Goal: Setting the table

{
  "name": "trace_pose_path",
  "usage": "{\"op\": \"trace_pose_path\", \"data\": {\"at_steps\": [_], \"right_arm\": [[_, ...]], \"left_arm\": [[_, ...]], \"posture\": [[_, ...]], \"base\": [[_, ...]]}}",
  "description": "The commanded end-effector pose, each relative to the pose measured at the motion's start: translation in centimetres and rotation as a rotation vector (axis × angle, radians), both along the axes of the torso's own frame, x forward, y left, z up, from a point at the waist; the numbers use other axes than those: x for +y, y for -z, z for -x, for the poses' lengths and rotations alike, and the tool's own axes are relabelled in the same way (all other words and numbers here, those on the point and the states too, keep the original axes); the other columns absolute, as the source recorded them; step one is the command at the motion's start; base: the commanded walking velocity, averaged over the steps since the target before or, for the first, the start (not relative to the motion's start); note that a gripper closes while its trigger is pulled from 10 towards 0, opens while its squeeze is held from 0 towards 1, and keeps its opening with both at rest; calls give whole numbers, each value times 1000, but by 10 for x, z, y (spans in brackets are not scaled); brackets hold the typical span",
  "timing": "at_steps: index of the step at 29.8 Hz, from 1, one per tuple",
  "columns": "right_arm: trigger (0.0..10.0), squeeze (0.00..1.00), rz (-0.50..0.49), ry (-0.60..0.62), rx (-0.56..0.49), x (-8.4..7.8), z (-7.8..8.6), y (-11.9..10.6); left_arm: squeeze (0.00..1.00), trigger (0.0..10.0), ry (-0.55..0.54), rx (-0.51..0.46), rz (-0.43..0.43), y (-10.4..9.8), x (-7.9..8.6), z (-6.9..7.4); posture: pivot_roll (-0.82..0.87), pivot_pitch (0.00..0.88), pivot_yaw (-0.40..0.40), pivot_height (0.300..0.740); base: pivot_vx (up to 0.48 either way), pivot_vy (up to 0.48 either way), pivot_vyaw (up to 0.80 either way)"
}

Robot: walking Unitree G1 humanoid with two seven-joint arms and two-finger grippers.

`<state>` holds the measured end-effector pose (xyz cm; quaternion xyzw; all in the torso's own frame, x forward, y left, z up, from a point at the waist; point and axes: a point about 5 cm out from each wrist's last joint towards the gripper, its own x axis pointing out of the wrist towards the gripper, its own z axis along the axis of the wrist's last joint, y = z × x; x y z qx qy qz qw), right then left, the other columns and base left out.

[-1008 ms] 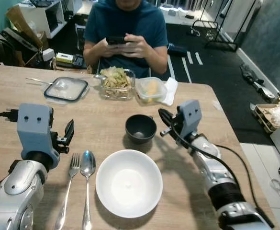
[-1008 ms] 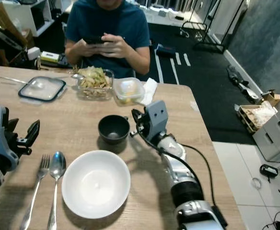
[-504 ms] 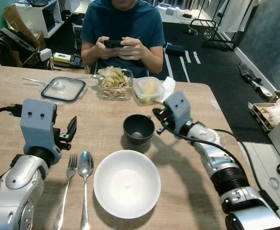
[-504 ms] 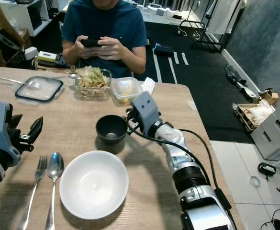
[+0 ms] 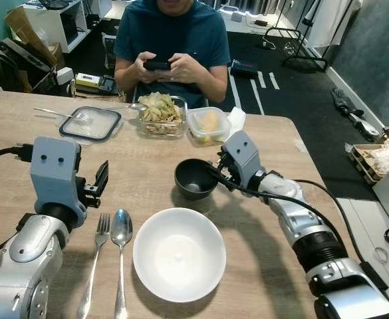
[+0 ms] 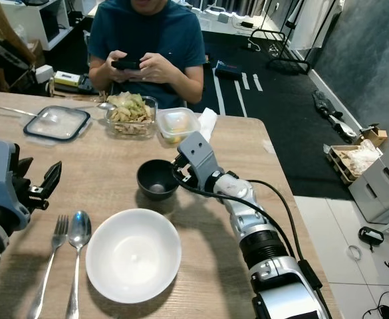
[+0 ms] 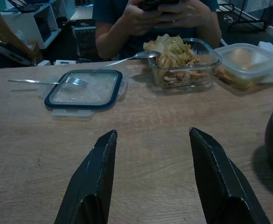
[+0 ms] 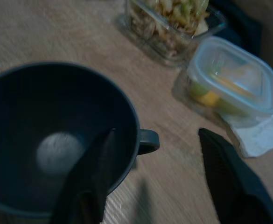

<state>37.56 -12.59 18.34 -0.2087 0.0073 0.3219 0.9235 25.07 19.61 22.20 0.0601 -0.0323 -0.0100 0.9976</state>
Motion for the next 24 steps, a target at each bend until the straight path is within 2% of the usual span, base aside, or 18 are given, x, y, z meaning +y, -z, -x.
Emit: {"op": "trace_pose_path", "data": {"at_steps": [1, 2, 3, 8, 9, 10, 11, 12, 13, 14, 15, 16, 24], "right_arm": [[10000, 1000, 26, -6, 36, -2, 1, 5], [10000, 141, 64, -22, 88, -5, 4, 11], [10000, 0, 59, -21, 110, -6, 4, 13], [10000, 0, 82, -65, 189, -7, 8, 20], [8784, 0, 93, -71, 193, -7, 8, 20], [8118, 0, 103, -75, 192, -7, 8, 20], [5804, 0, 103, -75, 188, -7, 8, 19], [5216, 0, 100, -74, 185, -7, 7, 18], [5216, 0, 100, -74, 185, -7, 7, 18], [3020, 0, 96, -72, 174, -7, 6, 16], [2706, 0, 90, -70, 168, -6, 5, 15], [0, 0, 83, -70, 167, -5, 5, 14], [0, 0, 46, -73, 207, -4, 9, 23]], "left_arm": [[0, 10000, 0, 18, -1, 5, 0, 0], [0, 10000, -1, 18, 1, 5, 0, 0], [0, 10000, -2, 18, 2, 5, 0, -1], [0, 10000, -7, 20, 8, 6, 0, 0], [0, 10000, -9, 21, 10, 7, 0, 1], [0, 10000, -11, 21, 11, 7, 0, 1], [0, 10000, -12, 21, 12, 7, 0, 1], [0, 10000, -12, 21, 12, 7, 0, 1], [0, 10000, -12, 21, 12, 7, 0, 1], [0, 10000, -13, 21, 13, 7, 0, 1], [0, 10000, -14, 22, 14, 7, 0, 1], [0, 10000, -15, 22, 14, 8, 0, 1], [0, 10000, -21, 23, 15, 8, 0, 1]], "posture": [[266, 17, -6, 740], [262, 19, -9, 740], [261, 20, -10, 740], [258, 23, -16, 740], [258, 23, -18, 740], [258, 23, -18, 740], [258, 23, -19, 740], [258, 24, -19, 740], [258, 24, -19, 740], [257, 25, -19, 740], [257, 25, -19, 740], [259, 26, -19, 740], [261, 27, -19, 740]], "base": [[0, 0, 0], [0, 0, 0], [0, 0, 0], [0, 0, 0], [0, 0, 0], [0, 0, 0], [0, 0, 0], [0, 0, 0], [0, 0, 0], [0, 0, 0], [0, 0, 0], [0, 0, 0], [0, 0, 0]]}}
